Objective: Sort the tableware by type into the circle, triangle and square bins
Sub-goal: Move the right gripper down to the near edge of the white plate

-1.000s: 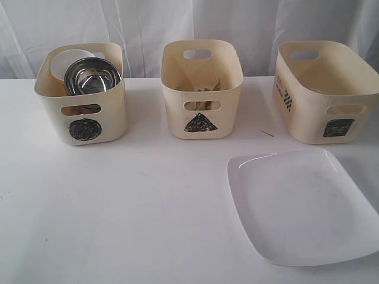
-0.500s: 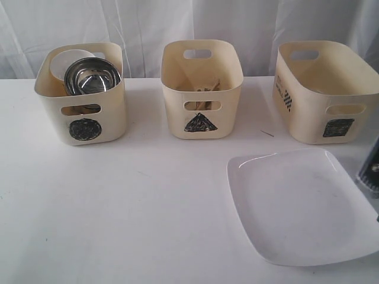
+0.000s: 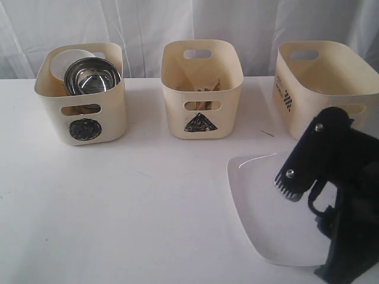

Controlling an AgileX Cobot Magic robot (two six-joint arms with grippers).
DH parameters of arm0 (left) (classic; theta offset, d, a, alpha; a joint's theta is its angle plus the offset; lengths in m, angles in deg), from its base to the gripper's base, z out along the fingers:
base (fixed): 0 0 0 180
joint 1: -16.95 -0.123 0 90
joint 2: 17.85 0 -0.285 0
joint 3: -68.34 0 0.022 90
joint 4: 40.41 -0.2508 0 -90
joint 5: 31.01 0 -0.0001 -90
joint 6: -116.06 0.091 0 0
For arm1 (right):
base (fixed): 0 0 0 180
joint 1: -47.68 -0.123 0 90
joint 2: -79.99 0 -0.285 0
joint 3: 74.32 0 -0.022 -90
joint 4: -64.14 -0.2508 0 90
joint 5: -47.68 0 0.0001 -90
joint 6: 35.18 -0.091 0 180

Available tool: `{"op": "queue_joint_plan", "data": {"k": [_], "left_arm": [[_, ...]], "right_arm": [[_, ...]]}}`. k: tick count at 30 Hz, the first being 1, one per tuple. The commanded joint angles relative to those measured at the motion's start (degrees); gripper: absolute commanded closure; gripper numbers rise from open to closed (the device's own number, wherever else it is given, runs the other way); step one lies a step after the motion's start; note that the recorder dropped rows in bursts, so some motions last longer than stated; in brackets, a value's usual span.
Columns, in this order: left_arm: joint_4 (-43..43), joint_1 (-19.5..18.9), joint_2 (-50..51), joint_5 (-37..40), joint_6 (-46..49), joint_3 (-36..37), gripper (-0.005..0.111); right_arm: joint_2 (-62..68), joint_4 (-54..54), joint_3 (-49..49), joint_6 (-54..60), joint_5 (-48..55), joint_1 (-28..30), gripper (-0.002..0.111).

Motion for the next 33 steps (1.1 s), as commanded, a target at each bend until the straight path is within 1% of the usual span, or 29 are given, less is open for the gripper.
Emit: {"op": "queue_joint_plan", "data": {"k": [1, 3, 4, 5, 7, 12, 15, 16, 21, 33], "left_arm": [[0.2, -0.2, -0.4, 0.2, 0.1, 0.2, 0.090], [0.2, -0.2, -0.4, 0.2, 0.1, 0.2, 0.090], [0.2, -0.2, -0.4, 0.2, 0.1, 0.2, 0.090], [0.2, -0.2, -0.4, 0.2, 0.1, 0.2, 0.090], [0.2, -0.2, -0.4, 0.2, 0.1, 0.2, 0.090], [0.2, -0.2, -0.4, 0.2, 0.1, 0.2, 0.090], [0.2, -0.2, -0.4, 0.2, 0.1, 0.2, 0.090], [0.2, -0.2, -0.4, 0.2, 0.1, 0.2, 0.090], [0.2, -0.2, -0.4, 0.2, 0.1, 0.2, 0.090], [0.2, -0.2, -0.4, 0.2, 0.1, 0.2, 0.090]], "right_arm": [[4.2, 0.5, -0.4, -9.8, 3.0, -7.5, 0.057], [7.7, -0.9, -0.4, -12.5, 2.4, -11.3, 0.057], [8.8, -1.3, -0.4, -13.9, 2.4, -12.3, 0.057], [10.8, -1.4, -0.4, -17.7, 1.5, -13.8, 0.057], [14.4, -1.2, -0.4, -19.1, -0.3, -15.4, 0.057], [24.5, 0.5, -0.4, -19.2, -5.2, -16.2, 0.057], [27.6, 1.4, -0.4, -19.9, -5.9, -16.2, 0.057], [28.9, 3.1, -0.4, -21.7, -5.9, -16.2, 0.057], [32.0, 7.8, -0.4, -23.6, -5.0, -16.2, 0.057], [36.7, 9.5, -0.3, -23.9, -5.0, -16.2, 0.057]]}}
